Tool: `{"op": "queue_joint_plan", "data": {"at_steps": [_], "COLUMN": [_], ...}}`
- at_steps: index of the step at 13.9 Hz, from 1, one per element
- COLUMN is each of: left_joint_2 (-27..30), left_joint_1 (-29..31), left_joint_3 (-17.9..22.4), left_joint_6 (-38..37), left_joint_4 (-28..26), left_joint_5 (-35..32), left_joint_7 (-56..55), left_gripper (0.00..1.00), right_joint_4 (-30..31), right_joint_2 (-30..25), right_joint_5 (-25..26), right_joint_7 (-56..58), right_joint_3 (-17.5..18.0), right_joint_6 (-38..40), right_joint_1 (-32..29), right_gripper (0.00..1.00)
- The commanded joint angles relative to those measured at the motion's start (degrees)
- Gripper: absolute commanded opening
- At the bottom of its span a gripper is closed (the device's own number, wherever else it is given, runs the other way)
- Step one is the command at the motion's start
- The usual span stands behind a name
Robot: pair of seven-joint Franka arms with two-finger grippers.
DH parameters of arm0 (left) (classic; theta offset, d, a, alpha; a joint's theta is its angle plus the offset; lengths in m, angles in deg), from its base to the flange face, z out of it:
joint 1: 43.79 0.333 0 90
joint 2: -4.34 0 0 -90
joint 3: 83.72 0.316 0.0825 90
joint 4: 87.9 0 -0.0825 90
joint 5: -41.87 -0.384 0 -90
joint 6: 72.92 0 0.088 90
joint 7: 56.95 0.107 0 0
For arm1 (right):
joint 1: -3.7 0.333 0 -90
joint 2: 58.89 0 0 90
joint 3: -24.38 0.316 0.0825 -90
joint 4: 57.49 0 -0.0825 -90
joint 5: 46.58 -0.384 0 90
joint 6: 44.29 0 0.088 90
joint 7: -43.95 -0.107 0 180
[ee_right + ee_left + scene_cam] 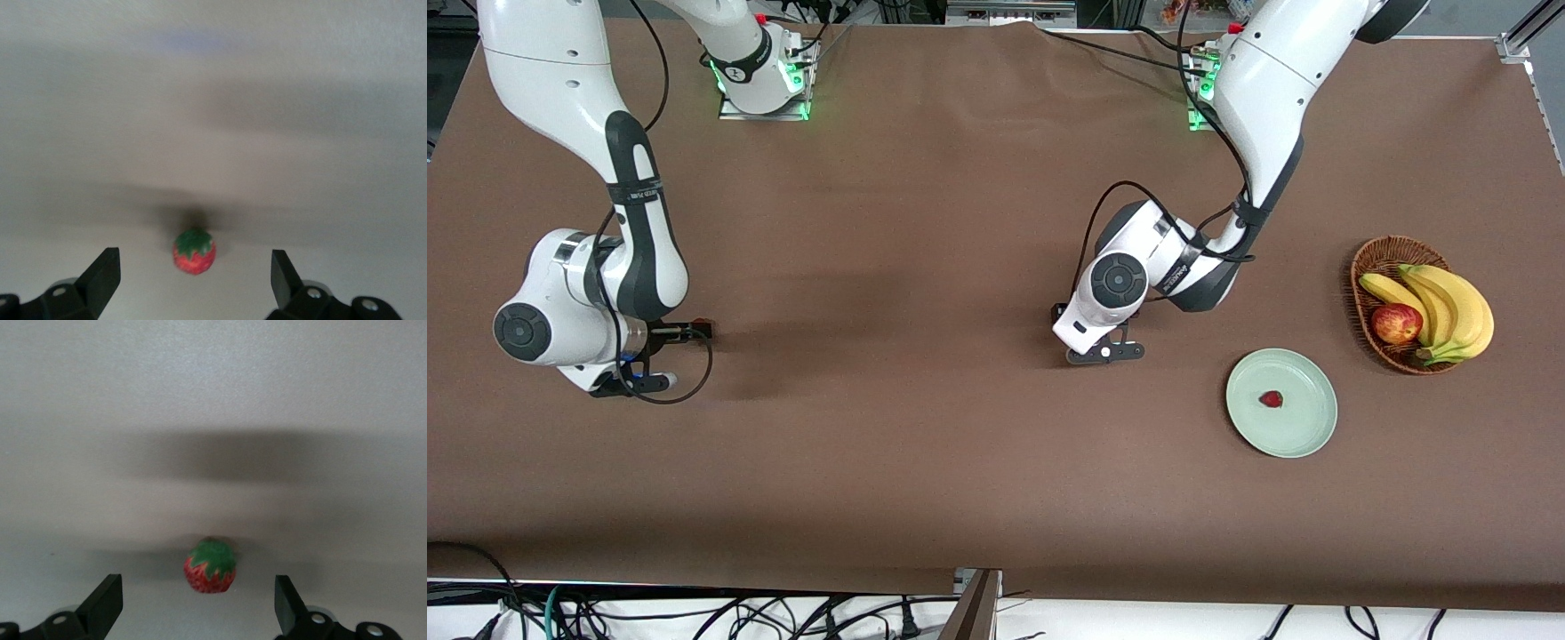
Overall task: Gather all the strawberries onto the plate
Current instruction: 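Take the second strawberry from the right gripper with the left gripper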
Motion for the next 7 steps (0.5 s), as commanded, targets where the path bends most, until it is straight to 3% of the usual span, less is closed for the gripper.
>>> {"op": "queue_joint_plan", "data": {"at_steps": [1,3,4,7], "left_joint_2": [-0.4,-0.4,-0.5,-0.4], "left_joint_1": [-0.8,-0.8,-0.8,-0.7], "left_joint_3": [0.6,0.6,0.6,0.7], "left_joint_6": [1.4,1.4,1.4,1.4], "left_joint_4": [-0.1,-0.1,-0.1,-0.1], "left_joint_5": [-1.5,-1.5,-1.5,-1.5], "left_joint_7": [-1.4,-1.4,-1.4,-1.4], "left_gripper": [1.0,0.81,0.56,0.16], "right_joint_4": [5.5,6.3,7.1,8.1], "right_joint_2": [-3.0,-3.0,-3.0,-2.9], "right_joint_5": [-1.2,-1.3,-1.3,-1.3], "right_joint_7": [1.5,2.5,2.5,3.0], "right_joint_3": [0.6,0.6,0.7,0.9], "right_joint_6": [-4.2,-5.1,-5.8,-6.9], "right_joint_1": [0.2,0.2,0.2,0.2], "right_gripper": [1.0,1.0,0.99,0.97]}}
